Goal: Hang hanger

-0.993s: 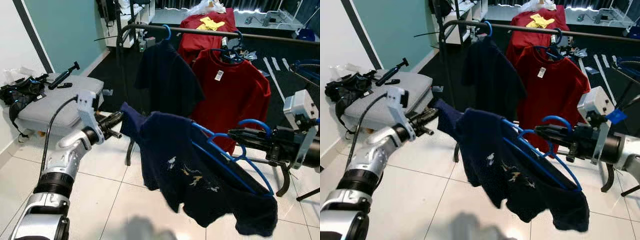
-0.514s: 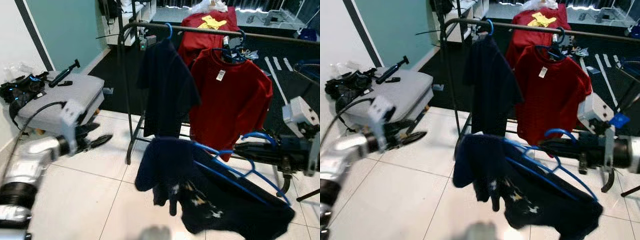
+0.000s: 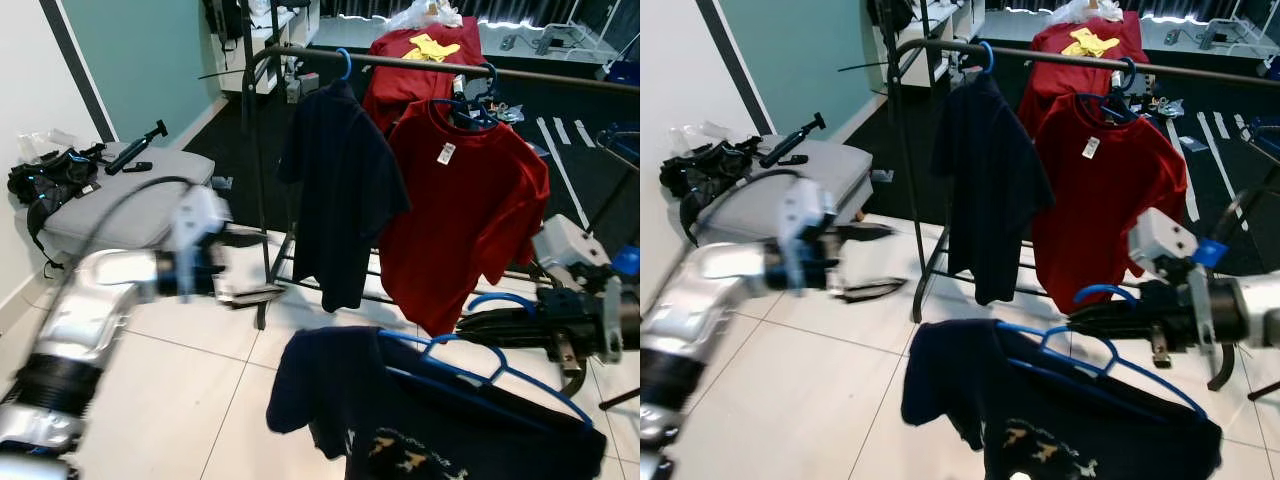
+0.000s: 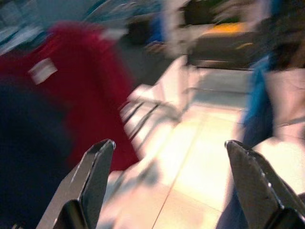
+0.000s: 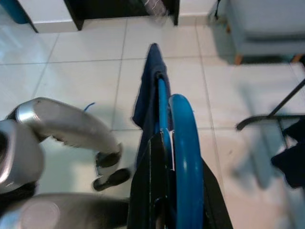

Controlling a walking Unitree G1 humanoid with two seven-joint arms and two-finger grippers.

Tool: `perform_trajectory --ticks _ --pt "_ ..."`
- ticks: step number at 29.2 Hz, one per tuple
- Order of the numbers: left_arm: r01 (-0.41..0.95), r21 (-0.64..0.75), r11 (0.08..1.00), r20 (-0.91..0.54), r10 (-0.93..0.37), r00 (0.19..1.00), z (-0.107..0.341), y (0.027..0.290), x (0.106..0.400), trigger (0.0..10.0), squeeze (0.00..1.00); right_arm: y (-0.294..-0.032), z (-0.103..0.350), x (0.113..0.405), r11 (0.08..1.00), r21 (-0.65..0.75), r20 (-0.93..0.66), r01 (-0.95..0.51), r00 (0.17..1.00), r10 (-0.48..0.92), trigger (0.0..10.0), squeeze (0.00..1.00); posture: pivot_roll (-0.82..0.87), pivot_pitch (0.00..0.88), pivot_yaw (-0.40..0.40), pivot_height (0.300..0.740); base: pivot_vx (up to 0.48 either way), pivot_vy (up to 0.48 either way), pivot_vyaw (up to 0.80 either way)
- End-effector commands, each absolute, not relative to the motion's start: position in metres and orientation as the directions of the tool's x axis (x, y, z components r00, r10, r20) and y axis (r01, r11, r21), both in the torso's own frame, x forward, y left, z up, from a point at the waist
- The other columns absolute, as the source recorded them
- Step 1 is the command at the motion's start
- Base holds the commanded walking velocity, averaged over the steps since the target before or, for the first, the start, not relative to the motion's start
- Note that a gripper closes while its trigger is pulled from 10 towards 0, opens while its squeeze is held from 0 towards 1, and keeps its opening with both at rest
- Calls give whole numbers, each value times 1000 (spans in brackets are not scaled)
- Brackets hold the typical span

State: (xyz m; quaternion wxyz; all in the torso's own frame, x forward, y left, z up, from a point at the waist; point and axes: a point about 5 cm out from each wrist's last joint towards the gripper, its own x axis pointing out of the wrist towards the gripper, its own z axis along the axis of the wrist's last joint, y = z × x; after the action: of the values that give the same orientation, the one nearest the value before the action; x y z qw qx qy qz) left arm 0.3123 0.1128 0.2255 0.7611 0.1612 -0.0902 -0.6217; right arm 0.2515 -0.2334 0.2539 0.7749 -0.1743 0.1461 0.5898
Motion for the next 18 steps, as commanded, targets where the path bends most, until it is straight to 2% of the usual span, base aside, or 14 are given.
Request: perform_trajectory --ticks 1,3,7,9,12,16,18 --pt "923 350 162 -96 -974 207 219 109 312 10000 0 -233 256 257 251 -137 -431 -958 286 856 0 0 -25 61 29 740 0 0 0" --pt "923 350 162 -96 -974 207 219 109 312 10000 0 -233 256 257 251 -137 -431 -958 286 856 0 0 -25 61 29 740 0 0 0" --pt "907 377 187 -110 -964 244 222 108 320 10000 0 -236 266 271 291 -229 -426 -929 365 828 0 0 -14 54 33 740 0 0 0" --pt "906 380 190 -122 -960 252 223 111 320 10000 0 -237 269 273 292 -242 -427 -925 372 824 0 0 -12 53 32 740 0 0 0" --pt "903 386 189 -147 -954 262 223 115 321 10000 0 -236 272 275 288 -251 -422 -924 372 827 0 0 -8 52 33 740 0 0 0" --pt "893 405 194 -209 -931 298 217 121 322 10000 0 -227 280 276 247 -258 -389 -934 334 858 0 0 -4 51 32 740 0 0 0" --pt "890 395 227 -217 -918 330 213 119 325 10000 0 -219 284 276 210 -262 -377 -942 301 876 0 0 -3 52 32 740 0 0 0"
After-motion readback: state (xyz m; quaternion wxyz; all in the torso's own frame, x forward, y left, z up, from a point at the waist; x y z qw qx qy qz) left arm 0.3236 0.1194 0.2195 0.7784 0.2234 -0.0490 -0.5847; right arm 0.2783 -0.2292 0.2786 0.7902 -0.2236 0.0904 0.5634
